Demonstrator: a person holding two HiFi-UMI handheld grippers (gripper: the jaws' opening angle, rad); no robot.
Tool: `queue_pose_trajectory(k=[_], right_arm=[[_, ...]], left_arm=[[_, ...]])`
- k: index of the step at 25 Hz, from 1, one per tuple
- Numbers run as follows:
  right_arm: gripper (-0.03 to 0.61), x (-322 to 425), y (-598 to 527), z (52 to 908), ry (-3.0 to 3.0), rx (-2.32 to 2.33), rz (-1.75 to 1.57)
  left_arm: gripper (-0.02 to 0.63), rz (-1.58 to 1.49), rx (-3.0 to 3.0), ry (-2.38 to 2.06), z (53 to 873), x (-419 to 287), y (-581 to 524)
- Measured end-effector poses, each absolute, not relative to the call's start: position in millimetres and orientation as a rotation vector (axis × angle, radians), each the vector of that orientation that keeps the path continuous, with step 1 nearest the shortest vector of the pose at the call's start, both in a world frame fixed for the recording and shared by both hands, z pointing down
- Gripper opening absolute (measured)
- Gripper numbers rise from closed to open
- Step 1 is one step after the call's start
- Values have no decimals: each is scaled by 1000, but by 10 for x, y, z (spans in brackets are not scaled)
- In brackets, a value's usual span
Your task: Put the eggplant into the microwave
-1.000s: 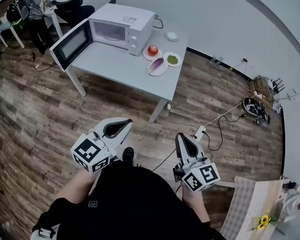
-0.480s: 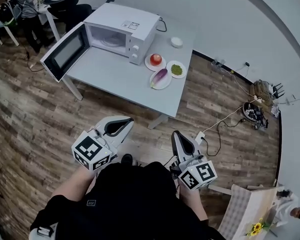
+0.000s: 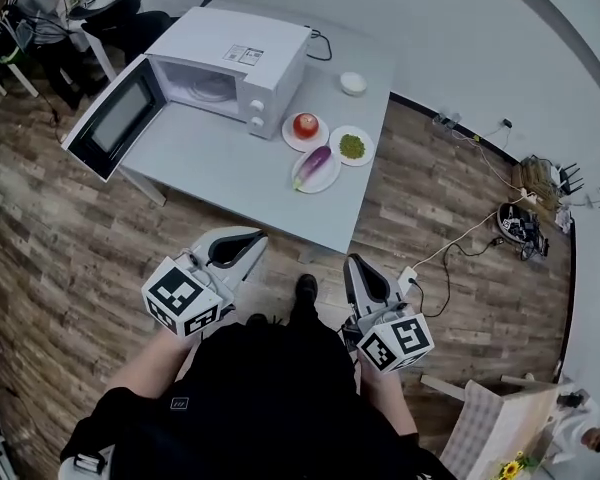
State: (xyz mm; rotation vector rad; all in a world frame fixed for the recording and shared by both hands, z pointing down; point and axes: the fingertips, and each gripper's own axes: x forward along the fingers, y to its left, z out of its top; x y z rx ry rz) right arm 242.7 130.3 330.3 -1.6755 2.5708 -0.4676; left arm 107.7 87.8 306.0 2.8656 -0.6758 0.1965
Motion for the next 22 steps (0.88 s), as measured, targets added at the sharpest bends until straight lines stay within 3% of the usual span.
queue_pose_trajectory(k=[14,22], right_arm=[[17,3232,151,3414,2779,-1486,-442],[17,3233,-243,3736,2926,-1392,-450]], left_arm=[[6,189,2779,-883,3042,1978,-37],[6,206,2758,-991,3163,2210,-335]])
